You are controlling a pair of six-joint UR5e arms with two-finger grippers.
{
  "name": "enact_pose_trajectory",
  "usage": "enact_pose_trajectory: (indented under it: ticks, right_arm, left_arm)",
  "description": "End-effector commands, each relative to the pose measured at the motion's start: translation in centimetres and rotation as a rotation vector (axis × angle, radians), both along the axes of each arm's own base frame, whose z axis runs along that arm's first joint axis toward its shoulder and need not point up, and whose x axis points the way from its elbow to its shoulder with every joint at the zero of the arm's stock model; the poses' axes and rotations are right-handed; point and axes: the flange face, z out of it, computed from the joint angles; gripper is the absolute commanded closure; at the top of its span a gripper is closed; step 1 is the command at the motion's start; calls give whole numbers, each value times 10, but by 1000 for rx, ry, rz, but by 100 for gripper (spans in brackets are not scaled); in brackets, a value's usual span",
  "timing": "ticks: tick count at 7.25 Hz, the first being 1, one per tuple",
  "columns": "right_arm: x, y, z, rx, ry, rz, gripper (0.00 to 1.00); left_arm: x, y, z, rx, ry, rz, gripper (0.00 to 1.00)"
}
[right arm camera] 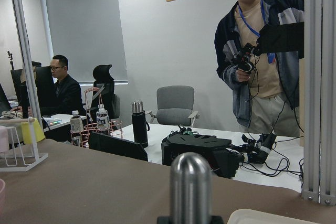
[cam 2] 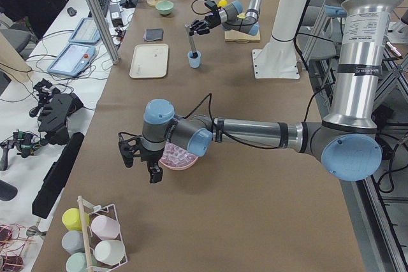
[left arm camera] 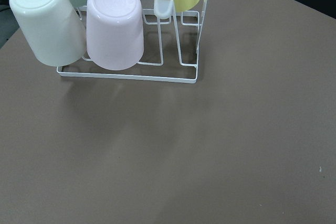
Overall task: Mash ice and strawberries in cup
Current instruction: 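Press the muddler up and down inside the blue cup with the right gripper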
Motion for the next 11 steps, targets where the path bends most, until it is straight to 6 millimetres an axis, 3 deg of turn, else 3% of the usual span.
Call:
enact_pose_trajectory:
  ticks: [1,4,6,8,11]
  right_arm:
    - [12,-7,-10,5,-24,21,100]
    - [17,-19,-3,-1,-6,42,100]
    - [0,-21,27,-20,52,36,100]
    - [-12,-12,40,-31,76,24,100]
    - [-16,-11,39,-32,77,21,100]
  left_arm:
    - [1,-1,-1,1,1,0,2]
    - [1,-2,-2,4,1,0,2]
    - [2,-4,-3,5,1,2,2]
    - [2,-6,0,-1,0,3,2]
    - [2,-6,0,1,0,4,2]
